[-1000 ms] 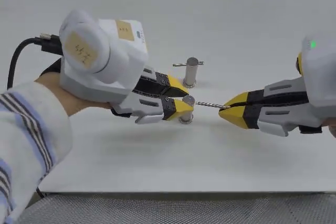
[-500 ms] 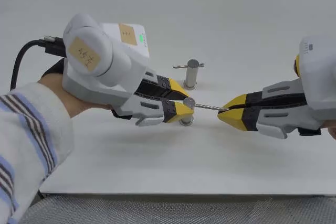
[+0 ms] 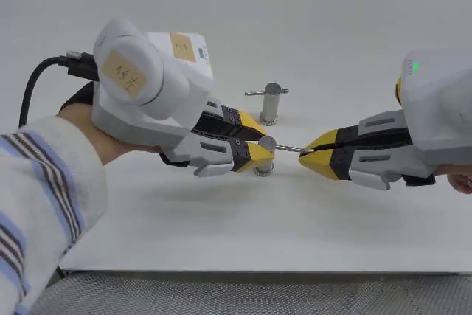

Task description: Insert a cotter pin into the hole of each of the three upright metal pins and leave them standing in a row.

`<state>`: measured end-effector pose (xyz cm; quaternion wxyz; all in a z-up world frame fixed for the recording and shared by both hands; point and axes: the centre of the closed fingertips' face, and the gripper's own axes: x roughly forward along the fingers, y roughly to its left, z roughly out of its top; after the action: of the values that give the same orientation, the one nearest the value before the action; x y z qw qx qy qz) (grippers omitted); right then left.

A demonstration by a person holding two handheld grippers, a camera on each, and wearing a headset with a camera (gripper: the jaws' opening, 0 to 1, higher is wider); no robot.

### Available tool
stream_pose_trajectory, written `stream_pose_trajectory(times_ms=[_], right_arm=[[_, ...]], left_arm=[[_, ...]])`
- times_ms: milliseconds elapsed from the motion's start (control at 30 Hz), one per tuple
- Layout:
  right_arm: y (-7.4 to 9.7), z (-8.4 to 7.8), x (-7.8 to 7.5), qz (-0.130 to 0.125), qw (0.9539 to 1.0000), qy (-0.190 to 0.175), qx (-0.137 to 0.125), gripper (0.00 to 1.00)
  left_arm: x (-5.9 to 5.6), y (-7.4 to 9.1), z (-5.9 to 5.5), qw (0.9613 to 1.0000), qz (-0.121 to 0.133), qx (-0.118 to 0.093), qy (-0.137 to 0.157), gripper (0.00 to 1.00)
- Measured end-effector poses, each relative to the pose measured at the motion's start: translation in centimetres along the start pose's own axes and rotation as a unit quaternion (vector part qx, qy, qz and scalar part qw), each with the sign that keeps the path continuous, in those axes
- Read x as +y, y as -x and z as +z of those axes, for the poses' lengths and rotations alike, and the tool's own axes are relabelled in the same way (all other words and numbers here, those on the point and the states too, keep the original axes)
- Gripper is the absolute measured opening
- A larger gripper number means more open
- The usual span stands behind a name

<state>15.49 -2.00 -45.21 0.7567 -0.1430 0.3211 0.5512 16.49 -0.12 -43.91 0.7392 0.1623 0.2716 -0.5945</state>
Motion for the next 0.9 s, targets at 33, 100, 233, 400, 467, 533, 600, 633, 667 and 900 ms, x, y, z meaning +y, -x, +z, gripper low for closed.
stream_pose_trajectory(times_ms=[33,100,233,400,467,533,600,633,667,900], right_arm=[[-0.2,0.1,0.0,-0.001,1.0,0.002,0.0,0.0],[-0.4,0.2,-0.1,0.0,1.0,0.002,0.001,0.0],[-1.1,0.6,0.2,0.004,0.9999,0.014,0.002,0.0],[-1.6,1.0,0.5,0.007,0.998,0.062,0.007,0.0],[-1.7,1.2,0.5,0.003,0.997,0.077,0.0,0.0],[-1.7,1.3,0.3,-0.002,0.9969,0.079,-0.008,0.0],[-1.6,1.1,0.2,-0.002,0.9969,0.078,-0.008,0.08],[-1.4,1.1,0.2,-0.002,0.9968,0.079,-0.008,0.11],[-1.2,1.0,0.2,-0.003,0.9968,0.079,-0.007,0.14],[-0.2,0.6,0.0,-0.005,0.9974,0.071,-0.002,0.02]], left_arm=[[0.0,0.0,0.0,1.0,0.0,0.0,0.0,0.1],[0.0,0.0,0.0,1.0,0.0,0.0,0.001,0.1],[-0.1,0.0,0.0,1.0,0.0,0.001,0.0,0.1],[-0.2,0.0,-0.1,1.0,0.0,0.001,-0.001,0.1],[-0.3,0.0,0.0,1.0,0.0,0.001,0.0,0.1],[-0.3,0.0,-0.1,1.0,-0.001,0.001,-0.001,0.1],[-0.3,0.0,-0.1,1.0,0.0,0.001,-0.001,0.1],[-0.3,0.0,-0.1,1.0,0.0,0.001,-0.001,0.1],[-0.4,0.0,-0.1,1.0,0.0,0.001,-0.002,0.1],[-0.4,0.0,-0.2,1.0,0.0,0.001,-0.003,0.1]])
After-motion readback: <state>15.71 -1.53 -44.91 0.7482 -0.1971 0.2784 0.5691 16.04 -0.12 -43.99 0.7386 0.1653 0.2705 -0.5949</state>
